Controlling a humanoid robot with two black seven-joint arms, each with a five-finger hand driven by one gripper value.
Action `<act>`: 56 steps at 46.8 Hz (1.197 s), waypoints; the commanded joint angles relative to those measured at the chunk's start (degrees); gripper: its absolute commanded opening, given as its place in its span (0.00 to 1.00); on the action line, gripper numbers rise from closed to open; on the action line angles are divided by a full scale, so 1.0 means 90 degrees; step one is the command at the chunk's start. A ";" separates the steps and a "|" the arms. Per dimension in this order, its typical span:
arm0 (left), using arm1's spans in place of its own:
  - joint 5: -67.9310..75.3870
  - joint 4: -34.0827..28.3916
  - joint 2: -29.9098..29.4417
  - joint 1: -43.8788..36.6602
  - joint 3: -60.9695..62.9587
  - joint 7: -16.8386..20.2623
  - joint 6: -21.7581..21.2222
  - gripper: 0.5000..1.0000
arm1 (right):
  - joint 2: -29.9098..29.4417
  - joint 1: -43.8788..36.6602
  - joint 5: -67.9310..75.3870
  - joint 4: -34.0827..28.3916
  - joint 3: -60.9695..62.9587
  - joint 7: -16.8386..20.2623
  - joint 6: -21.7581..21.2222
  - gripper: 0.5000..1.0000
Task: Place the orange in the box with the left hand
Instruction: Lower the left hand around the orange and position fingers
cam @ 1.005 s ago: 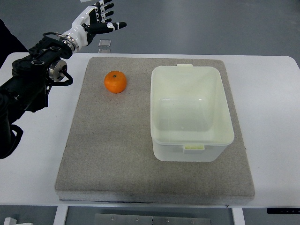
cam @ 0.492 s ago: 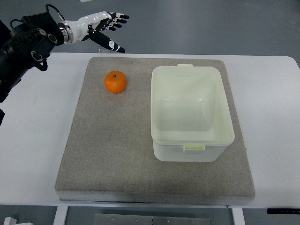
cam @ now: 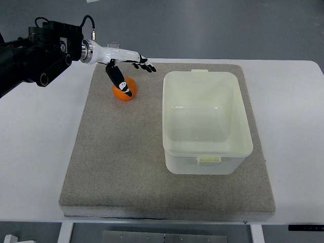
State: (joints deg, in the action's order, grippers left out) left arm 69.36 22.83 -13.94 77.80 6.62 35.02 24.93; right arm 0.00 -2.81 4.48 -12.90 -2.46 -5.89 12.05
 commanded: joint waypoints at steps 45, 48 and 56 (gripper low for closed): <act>0.0643 0.0158 -0.0101 0.0057 0.1178 -0.0003 -0.1413 0.85 | 0.0000 0.0000 0.0000 -0.0002 0.0000 0.0000 -0.0001 0.89; 0.0643 0.0217 -0.0111 -0.0012 0.1178 -0.0003 -0.1413 0.91 | 0.0000 0.0000 0.0000 -0.0002 0.0000 0.0000 0.0009 0.89; 0.0652 0.0315 -0.0131 -0.0041 0.1188 -0.0003 -0.1403 0.97 | 0.0000 0.0000 0.0000 -0.0002 0.0000 0.0000 -0.0001 0.89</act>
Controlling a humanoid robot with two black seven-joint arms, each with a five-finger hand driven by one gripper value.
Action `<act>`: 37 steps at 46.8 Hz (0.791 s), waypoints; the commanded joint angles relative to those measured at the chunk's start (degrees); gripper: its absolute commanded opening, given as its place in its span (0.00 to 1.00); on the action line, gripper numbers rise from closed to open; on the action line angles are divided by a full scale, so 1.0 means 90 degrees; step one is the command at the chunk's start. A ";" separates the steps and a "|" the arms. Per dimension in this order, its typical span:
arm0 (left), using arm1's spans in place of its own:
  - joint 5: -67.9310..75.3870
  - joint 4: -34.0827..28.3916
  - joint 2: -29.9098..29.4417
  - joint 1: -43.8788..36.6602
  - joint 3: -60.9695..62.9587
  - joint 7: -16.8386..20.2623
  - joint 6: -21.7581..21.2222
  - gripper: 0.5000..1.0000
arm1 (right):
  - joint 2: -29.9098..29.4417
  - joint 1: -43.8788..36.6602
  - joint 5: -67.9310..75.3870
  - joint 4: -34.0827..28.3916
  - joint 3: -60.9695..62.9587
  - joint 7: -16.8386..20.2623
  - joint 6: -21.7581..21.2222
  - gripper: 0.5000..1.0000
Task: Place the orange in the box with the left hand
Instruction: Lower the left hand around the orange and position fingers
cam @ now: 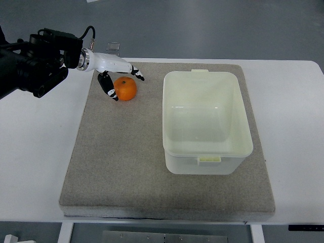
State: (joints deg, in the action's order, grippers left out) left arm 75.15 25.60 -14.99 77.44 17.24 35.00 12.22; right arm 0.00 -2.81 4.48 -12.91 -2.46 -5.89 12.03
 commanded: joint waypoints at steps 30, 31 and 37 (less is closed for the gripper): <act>0.0107 -0.0091 -0.0004 0.0018 0.0682 0.0000 -0.0546 0.89 | 0.0000 0.0000 0.0000 -0.0002 0.0000 0.0000 0.0001 0.89; 0.0107 -0.0091 -0.0004 0.0009 0.0721 0.0000 -0.0595 0.89 | 0.0000 0.0000 0.0000 -0.0002 0.0000 0.0000 0.0001 0.89; 0.0038 -0.0130 0.0035 -0.0011 0.0731 0.0000 -0.0635 0.89 | 0.0000 0.0000 0.0000 0.0008 0.0000 0.0000 0.0001 0.89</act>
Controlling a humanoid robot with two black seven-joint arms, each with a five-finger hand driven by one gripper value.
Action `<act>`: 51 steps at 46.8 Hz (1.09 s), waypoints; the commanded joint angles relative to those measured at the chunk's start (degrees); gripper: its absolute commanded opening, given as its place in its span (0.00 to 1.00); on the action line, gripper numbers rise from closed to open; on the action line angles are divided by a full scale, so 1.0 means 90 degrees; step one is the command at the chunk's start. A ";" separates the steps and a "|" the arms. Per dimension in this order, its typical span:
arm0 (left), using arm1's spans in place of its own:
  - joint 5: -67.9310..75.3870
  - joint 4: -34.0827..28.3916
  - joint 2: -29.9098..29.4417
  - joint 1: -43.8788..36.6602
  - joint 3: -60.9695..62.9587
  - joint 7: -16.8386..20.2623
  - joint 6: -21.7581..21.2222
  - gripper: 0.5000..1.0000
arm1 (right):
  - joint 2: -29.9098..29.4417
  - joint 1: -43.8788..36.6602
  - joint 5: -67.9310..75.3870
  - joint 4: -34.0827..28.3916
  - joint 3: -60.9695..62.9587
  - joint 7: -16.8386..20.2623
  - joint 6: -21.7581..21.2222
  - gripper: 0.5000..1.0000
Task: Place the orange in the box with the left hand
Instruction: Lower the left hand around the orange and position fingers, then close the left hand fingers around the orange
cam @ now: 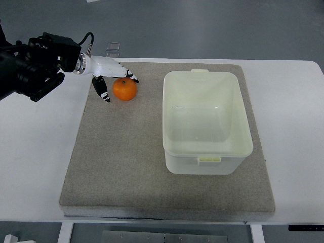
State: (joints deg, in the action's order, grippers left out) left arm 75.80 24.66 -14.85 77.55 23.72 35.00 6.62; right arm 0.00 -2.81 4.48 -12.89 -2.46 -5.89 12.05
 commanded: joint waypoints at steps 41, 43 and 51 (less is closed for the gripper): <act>0.0064 -0.0231 0.0185 -0.0198 0.0021 0.0000 -0.0248 0.00 | 0.0000 0.0000 0.0000 0.0007 0.0000 0.0000 -0.0001 0.89; 0.0064 -0.0240 0.0204 -0.0198 0.0021 0.0000 -0.0248 0.00 | 0.0000 0.0000 0.0000 -0.0003 0.0000 0.0000 -0.0001 0.89; 0.0034 -0.0338 0.0224 -0.0189 0.0011 0.0000 -0.0248 0.00 | 0.0000 0.0000 0.0000 0.0007 0.0000 0.0000 -0.0001 0.89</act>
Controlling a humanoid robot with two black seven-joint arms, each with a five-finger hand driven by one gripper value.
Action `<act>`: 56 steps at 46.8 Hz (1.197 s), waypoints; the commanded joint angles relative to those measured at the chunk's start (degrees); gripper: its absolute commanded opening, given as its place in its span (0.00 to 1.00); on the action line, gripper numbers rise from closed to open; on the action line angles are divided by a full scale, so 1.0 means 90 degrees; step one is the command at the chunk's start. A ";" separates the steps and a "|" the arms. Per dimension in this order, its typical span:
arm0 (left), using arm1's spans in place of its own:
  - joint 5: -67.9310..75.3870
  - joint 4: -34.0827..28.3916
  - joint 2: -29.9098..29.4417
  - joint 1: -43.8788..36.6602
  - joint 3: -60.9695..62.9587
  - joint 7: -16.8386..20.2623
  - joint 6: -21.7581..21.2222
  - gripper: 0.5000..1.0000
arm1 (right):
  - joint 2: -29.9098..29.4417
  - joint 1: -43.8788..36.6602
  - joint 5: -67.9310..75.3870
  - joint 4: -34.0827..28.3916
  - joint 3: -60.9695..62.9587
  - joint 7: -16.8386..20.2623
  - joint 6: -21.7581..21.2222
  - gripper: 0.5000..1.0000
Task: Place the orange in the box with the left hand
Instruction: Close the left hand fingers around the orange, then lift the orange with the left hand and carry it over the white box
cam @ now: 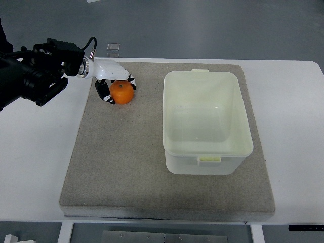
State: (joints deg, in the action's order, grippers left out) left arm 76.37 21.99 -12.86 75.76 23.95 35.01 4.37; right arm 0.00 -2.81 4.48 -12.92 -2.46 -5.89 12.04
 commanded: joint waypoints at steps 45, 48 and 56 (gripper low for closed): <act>-0.0741 -0.0070 0.0159 0.0751 -0.0239 -0.0001 0.0012 0.00 | 0.0000 0.0000 0.0000 -0.0001 0.0000 0.0000 0.0000 0.89; -0.0800 -0.0070 0.0179 0.0898 -0.0239 -0.0001 0.0041 0.00 | 0.0000 0.0000 0.0000 -0.0001 0.0000 0.0000 0.0000 0.89; -0.0849 -0.0051 0.0266 0.1201 -0.0239 -0.0001 0.0090 0.00 | 0.0000 0.0000 0.0000 0.0009 0.0000 0.0000 0.0000 0.89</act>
State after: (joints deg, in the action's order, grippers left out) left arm 69.02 21.40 -10.73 85.41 21.79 35.00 4.95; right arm 0.00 -2.81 4.48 -12.89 -2.46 -5.89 12.04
